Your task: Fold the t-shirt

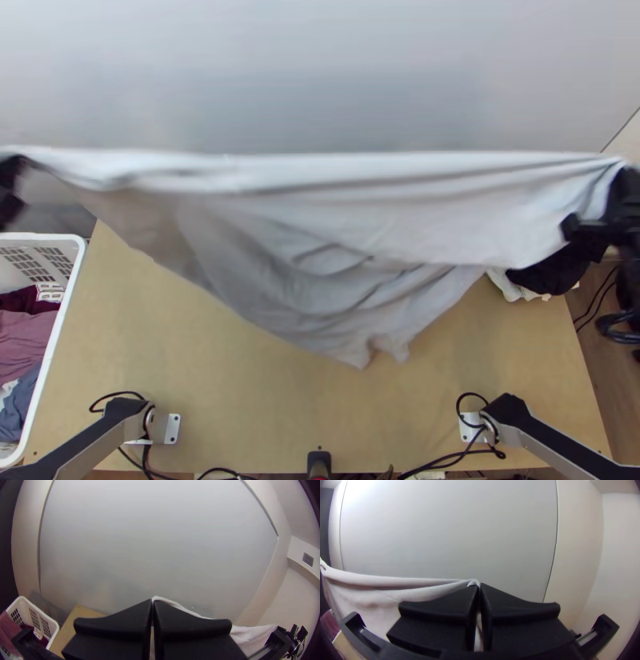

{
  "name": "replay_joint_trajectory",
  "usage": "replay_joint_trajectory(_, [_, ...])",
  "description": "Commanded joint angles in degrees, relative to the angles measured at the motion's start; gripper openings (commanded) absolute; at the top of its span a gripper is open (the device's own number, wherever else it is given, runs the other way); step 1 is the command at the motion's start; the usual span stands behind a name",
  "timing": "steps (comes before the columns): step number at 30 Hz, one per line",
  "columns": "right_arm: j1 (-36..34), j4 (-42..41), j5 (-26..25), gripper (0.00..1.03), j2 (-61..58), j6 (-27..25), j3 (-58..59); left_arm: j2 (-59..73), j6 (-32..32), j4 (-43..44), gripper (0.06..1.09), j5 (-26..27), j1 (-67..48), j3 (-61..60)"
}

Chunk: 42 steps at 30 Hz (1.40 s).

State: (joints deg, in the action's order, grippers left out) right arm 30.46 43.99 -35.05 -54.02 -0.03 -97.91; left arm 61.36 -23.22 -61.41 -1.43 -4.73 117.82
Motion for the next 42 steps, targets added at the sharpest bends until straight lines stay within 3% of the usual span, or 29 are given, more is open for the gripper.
replay_joint_trajectory(1, [1.18,2.33,3.41,0.03,0.76,3.81,10.02,-1.95,-3.32,-4.60,0.09,5.21,-6.25,-13.23])
replay_joint_trajectory(4, [-6.11,-4.70,11.49,0.03,-0.91,3.99,17.22,-0.89,-3.76,-0.82,0.09,5.12,-6.96,-17.89])
replay_joint_trajectory(6, [-11.30,-7.78,16.06,0.03,-4.25,6.89,18.98,0.60,-3.58,3.58,0.09,4.16,-6.52,-21.76])
replay_joint_trajectory(11, [-17.80,-15.07,20.99,0.03,-14.18,9.79,20.48,7.98,-1.91,12.80,0.09,3.10,-3.27,-24.83])
replay_joint_trajectory(18, [-21.14,-22.81,21.86,0.03,-29.21,11.02,16.35,20.02,-1.12,22.38,0.09,0.55,-3.09,-24.13])
replay_joint_trajectory(26, [-22.72,-23.51,22.04,0.03,-45.74,15.15,7.21,31.98,-1.47,29.50,0.09,-0.15,-4.06,-21.49])
replay_joint_trajectory(36, [-21.76,-23.51,22.04,0.03,-56.72,19.81,4.66,42.61,-2.44,37.06,0.09,-0.15,-3.97,-26.68])
replay_joint_trajectory(37, [-21.67,-23.51,22.04,0.07,-57.25,20.07,4.39,43.67,-2.53,37.50,0.09,-0.15,-3.97,-27.03])
replay_joint_trajectory(38, [-21.58,-23.51,22.04,0.24,-57.69,20.60,4.13,44.37,-2.62,37.94,0.09,-0.15,-4.06,-27.29])
replay_joint_trajectory(40, [-21.67,-23.51,21.95,0.71,-57.78,24.03,3.95,45.78,-2.79,38.47,0.09,-0.15,-4.23,-27.56])
replay_joint_trajectory(41, [-21.76,-23.42,21.95,0.88,-57.78,25.43,3.51,46.48,-2.88,38.56,0.09,-0.15,-4.32,-27.56])
replay_joint_trajectory(42, [-21.84,-23.16,21.95,0.95,-57.78,26.40,3.07,46.92,-2.97,38.82,0.09,-0.15,-4.41,-27.56])
